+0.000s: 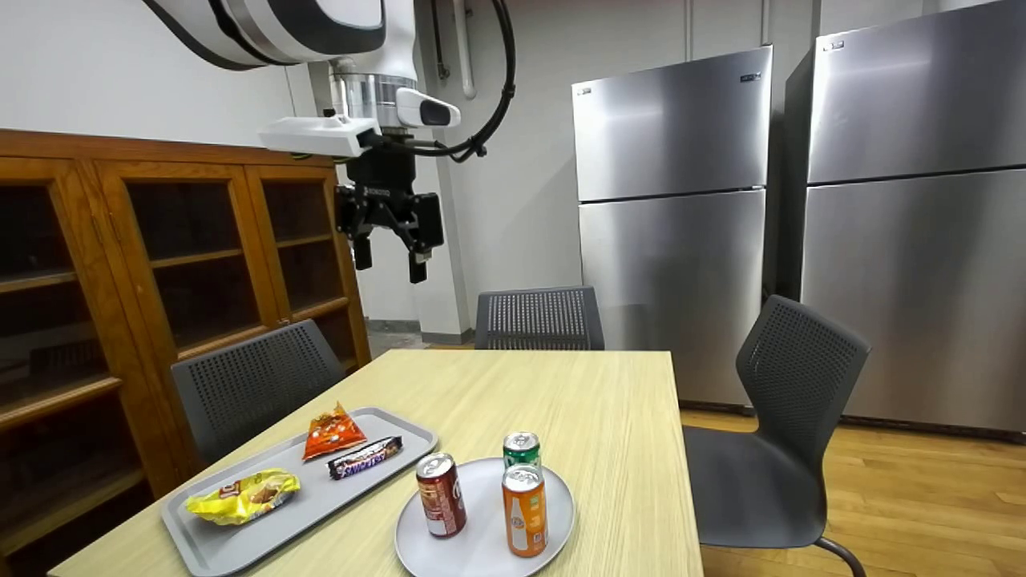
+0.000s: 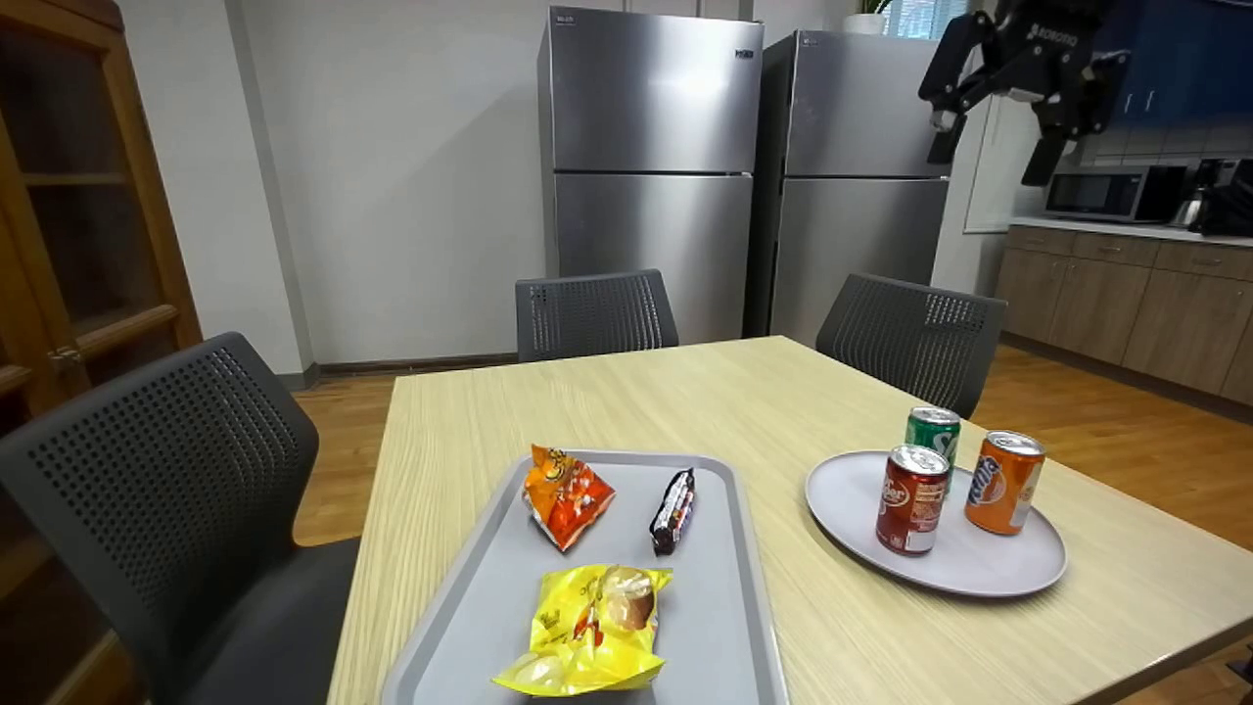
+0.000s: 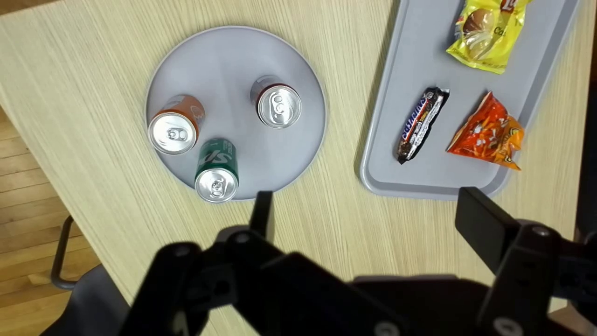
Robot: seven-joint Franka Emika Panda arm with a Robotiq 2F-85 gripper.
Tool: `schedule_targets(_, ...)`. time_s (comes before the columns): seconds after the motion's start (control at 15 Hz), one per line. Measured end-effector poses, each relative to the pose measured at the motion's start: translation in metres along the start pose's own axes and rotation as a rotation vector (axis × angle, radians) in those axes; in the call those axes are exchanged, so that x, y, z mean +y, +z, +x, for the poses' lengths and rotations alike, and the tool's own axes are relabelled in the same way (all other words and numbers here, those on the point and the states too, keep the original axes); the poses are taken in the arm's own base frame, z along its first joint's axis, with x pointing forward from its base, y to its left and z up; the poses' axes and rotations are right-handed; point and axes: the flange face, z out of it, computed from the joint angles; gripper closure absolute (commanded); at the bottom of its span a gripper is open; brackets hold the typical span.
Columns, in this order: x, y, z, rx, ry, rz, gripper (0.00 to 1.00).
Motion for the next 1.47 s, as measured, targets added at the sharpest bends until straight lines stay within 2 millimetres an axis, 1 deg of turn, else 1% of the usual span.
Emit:
schedule_targets(0.13,-0.005,0.002,0.001,0.004,-0.012,-0.007,0.00)
schedule_targets(0.33,-0.020,0.009,0.004,0.004,-0.043,-0.023,0.00)
schedule_targets(0.93,-0.065,0.043,0.012,-0.005,-0.114,-0.055,0.00)
schedule_targets(1.2,-0.096,0.058,0.009,-0.013,-0.115,-0.066,0.00)
schedule_targets(1.47,-0.135,0.075,0.001,-0.012,-0.106,-0.076,0.00)
